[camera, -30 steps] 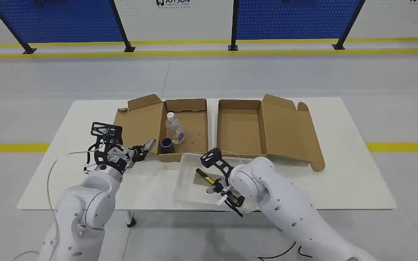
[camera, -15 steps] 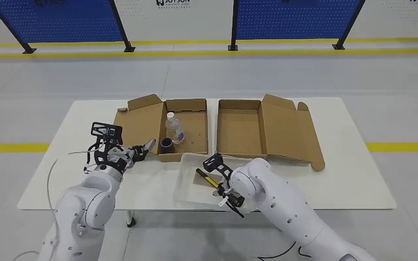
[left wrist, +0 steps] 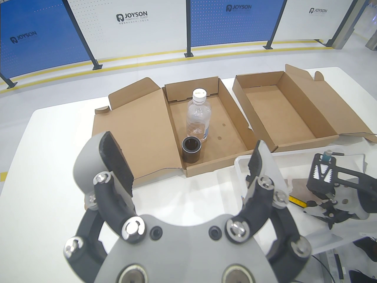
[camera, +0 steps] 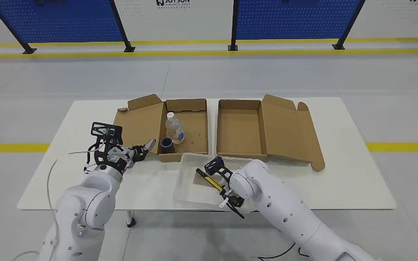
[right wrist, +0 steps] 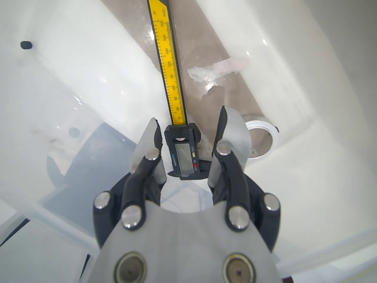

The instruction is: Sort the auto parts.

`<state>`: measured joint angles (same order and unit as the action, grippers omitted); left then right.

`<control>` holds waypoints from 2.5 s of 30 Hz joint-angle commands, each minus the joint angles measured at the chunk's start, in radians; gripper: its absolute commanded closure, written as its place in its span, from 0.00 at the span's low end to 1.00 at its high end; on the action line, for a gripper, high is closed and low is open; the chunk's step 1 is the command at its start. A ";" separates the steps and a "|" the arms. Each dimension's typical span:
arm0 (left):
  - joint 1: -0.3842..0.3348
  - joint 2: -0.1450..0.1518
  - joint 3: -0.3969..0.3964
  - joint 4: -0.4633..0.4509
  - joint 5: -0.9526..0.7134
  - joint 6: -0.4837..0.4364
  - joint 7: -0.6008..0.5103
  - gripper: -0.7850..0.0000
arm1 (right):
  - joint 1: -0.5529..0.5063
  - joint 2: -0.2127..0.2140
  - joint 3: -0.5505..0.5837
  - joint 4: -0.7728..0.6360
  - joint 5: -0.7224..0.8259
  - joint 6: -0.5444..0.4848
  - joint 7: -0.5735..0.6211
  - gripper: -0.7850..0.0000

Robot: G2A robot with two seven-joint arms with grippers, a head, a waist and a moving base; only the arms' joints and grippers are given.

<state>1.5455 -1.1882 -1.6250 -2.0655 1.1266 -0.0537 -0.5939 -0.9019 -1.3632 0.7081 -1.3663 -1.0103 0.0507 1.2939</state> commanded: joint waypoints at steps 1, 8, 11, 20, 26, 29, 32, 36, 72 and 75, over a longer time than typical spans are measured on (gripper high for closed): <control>0.000 0.000 0.000 0.000 0.000 0.000 0.000 0.00 | 0.001 -0.002 -0.001 0.001 0.003 0.000 0.000 0.47; 0.000 0.000 0.000 0.000 0.000 0.000 0.000 0.00 | -0.003 -0.008 -0.006 0.006 0.004 -0.005 0.006 0.52; 0.000 0.000 0.000 0.000 0.000 0.000 0.000 0.00 | -0.005 -0.010 -0.009 0.010 0.003 -0.004 0.007 0.53; 0.000 0.000 0.000 0.000 0.000 0.000 0.000 0.00 | -0.009 -0.017 -0.018 0.036 -0.014 0.000 0.015 0.51; 0.000 0.000 0.000 0.000 0.000 0.000 0.000 0.00 | -0.010 -0.020 -0.021 0.045 -0.030 0.002 0.019 0.51; 0.000 0.000 0.000 0.000 0.000 0.000 0.000 0.00 | -0.011 -0.021 -0.020 0.046 -0.034 0.001 0.019 0.54; 0.000 0.000 0.000 0.000 0.000 0.000 0.000 0.00 | -0.011 -0.023 -0.019 0.048 -0.037 -0.003 0.022 0.69; 0.000 0.000 0.000 0.000 0.000 0.000 0.000 0.00 | -0.011 -0.025 -0.018 0.047 -0.040 -0.004 0.022 1.00; 0.000 0.000 0.000 0.000 0.000 0.000 0.000 0.00 | -0.196 0.028 0.222 -0.316 0.002 0.021 -0.049 1.00; 0.000 0.000 0.000 0.000 0.000 0.000 0.000 0.00 | -0.218 0.032 0.254 -0.338 0.037 0.019 -0.093 1.00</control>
<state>1.5455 -1.1882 -1.6250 -2.0655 1.1266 -0.0537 -0.5939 -1.1123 -1.3328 0.9513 -1.6976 -0.9866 0.0723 1.2180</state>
